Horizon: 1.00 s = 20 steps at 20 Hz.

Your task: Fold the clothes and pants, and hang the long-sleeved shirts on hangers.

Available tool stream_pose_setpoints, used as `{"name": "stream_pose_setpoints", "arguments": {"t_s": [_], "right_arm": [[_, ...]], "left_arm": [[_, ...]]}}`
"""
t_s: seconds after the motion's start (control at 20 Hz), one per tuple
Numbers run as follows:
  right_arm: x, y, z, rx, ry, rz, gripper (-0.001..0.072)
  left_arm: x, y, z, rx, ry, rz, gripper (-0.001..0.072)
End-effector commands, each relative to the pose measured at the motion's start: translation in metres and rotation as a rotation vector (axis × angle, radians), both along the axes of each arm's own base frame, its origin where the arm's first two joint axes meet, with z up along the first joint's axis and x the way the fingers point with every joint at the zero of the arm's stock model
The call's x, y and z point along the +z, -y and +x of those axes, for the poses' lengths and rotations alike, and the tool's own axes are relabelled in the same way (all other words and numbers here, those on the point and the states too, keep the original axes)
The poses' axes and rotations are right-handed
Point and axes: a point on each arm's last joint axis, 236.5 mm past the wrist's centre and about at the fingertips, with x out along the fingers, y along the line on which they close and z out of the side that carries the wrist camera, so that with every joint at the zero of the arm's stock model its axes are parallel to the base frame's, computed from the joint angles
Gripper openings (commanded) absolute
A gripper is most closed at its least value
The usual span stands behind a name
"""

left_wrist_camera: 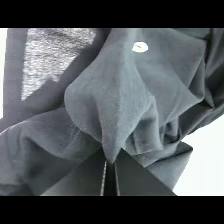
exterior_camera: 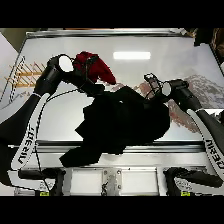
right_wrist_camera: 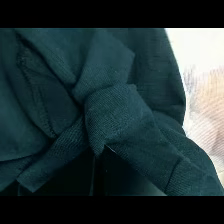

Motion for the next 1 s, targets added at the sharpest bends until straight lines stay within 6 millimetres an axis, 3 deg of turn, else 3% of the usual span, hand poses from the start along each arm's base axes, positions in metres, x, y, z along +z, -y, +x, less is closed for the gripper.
{"name": "stream_pose_setpoints", "arguments": {"t_s": [0.0, 0.1, 0.2, 0.3, 0.45, 0.65, 0.7, 0.8, 0.95], "right_arm": [[0.015, 0.004, 0.000, -0.011, 0.031, -0.001, 0.0016], [0.049, 0.017, -0.006, -0.018, 0.087, 0.005, 0.0016], [0.084, 0.049, -0.019, -0.052, 0.134, -0.026, 0.0016], [0.100, 0.086, -0.036, -0.117, 0.158, -0.045, 0.0016], [0.083, 0.128, -0.059, -0.250, 0.128, -0.048, 0.0016], [0.053, 0.149, -0.072, -0.326, 0.082, -0.051, 0.0026], [0.053, 0.150, -0.069, -0.327, 0.096, -0.052, 0.0058], [0.065, 0.148, -0.060, -0.323, 0.146, -0.043, 0.0504], [0.094, 0.119, -0.056, -0.225, 0.233, 0.019, 0.0536]], "left_arm": [[0.010, -0.023, -0.003, 0.014, 0.062, 0.069, 0.0018], [0.016, -0.041, -0.017, 0.038, 0.073, 0.089, 0.0018], [0.024, -0.060, -0.038, 0.081, 0.073, 0.084, 0.0018], [0.036, -0.070, -0.060, 0.115, 0.084, 0.064, 0.0018], [0.058, -0.044, -0.094, 0.080, 0.125, -0.036, 0.0018], [0.076, -0.005, -0.115, -0.002, 0.213, -0.116, 0.0018], [0.077, 0.001, -0.116, -0.014, 0.222, -0.123, 0.0018], [0.076, 0.007, -0.111, -0.017, 0.220, -0.124, 0.0018], [0.067, 0.012, -0.099, -0.017, 0.195, -0.108, 0.0018]]}}
